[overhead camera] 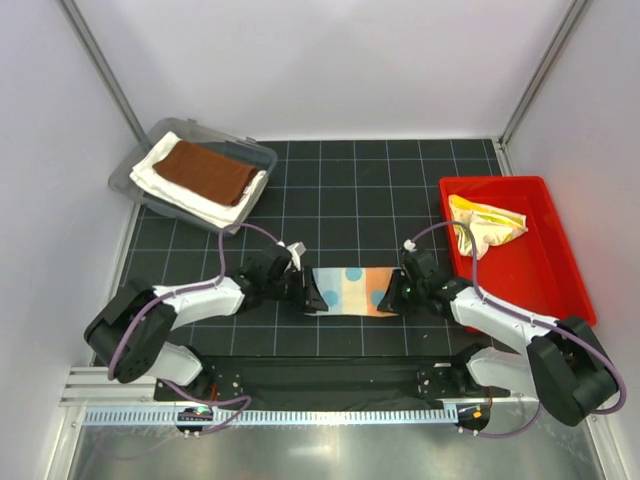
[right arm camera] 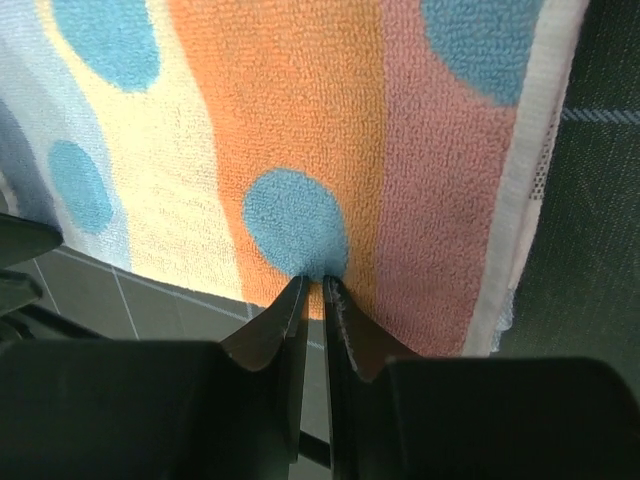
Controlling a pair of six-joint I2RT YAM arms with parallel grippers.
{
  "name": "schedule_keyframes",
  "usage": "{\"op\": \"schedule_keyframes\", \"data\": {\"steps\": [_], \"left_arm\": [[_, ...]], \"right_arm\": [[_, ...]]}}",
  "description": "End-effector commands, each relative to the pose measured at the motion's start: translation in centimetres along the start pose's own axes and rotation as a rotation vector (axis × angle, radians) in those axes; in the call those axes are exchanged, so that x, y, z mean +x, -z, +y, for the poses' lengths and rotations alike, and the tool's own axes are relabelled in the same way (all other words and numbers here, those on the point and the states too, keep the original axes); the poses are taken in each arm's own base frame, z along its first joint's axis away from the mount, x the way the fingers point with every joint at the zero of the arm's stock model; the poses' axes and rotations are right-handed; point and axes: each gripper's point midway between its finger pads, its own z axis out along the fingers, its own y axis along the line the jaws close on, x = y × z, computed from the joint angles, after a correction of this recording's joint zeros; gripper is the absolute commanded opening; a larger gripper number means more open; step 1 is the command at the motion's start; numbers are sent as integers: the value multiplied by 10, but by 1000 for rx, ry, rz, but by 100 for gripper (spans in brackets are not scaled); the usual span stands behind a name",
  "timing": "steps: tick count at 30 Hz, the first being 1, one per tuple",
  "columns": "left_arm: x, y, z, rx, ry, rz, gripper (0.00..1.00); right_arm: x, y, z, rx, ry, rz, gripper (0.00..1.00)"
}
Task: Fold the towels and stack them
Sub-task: Neatly place the folded towel into the bin
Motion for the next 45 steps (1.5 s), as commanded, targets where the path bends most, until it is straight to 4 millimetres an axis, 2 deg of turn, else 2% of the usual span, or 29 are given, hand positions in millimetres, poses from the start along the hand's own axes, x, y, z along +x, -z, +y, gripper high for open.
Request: {"op": "schedule_keyframes", "data": {"steps": [1, 3, 4, 6, 8, 11, 12, 13, 14, 16, 19, 23, 26, 32, 38, 39, 41, 42, 45], "left_arm": [[-18, 24, -19, -4, -38, -62, 48], [-40, 38, -15, -82, -58, -140, 50], [-38, 44, -3, -138, -68, -130, 50], [-49, 53, 21, -249, -44, -174, 51], [-54, 56, 33, -287, -35, -183, 52], [-54, 45, 41, -247, -33, -174, 55], [-58, 38, 33, -190, -50, -176, 58], [-54, 33, 37, -182, -53, -162, 58], [-55, 29, 36, -169, -53, -155, 58], [-53, 16, 34, -127, -58, -123, 58], [-51, 1, 43, -138, -32, -97, 58], [-44, -9, 58, -182, 13, -64, 56], [-41, -9, 70, -234, 49, -68, 55], [-33, -8, 83, -334, 76, -52, 49], [-34, -17, 71, -333, 77, -53, 38], [-32, -20, 69, -326, 81, -43, 28], [-33, -22, 59, -306, 75, -34, 16], [-32, -23, 57, -303, 72, -28, 3], [-36, -18, 47, -314, 50, -26, 0]], "right_arm": [[-20, 9, 1, 18, 57, -79, 19], [-27, 20, 5, 35, 76, -91, 20], [-30, 26, 10, 19, 85, -107, 21], [-34, 30, 17, 1, 101, -107, 22], [-34, 28, 19, -2, 114, -92, 22], [-36, 21, 30, -69, 154, -95, 22], [-38, 20, 33, -80, 164, -100, 22], [-39, 17, 35, -89, 172, -95, 22], [-43, 17, 47, -141, 186, -105, 22], [-48, 13, 51, -154, 195, -114, 22], [-47, 2, 40, -107, 196, -99, 22], [-33, -14, 16, -57, 165, -83, 20], [-28, -15, 9, -50, 160, -91, 21], [-30, -13, 11, -59, 166, -103, 21], [-34, -9, 22, -96, 159, -110, 22], [-35, -7, 24, -105, 159, -114, 22], [-40, -1, 32, -123, 163, -124, 24], [-42, 2, 35, -134, 166, -130, 24], [-50, 15, 48, -163, 180, -151, 26]]}}
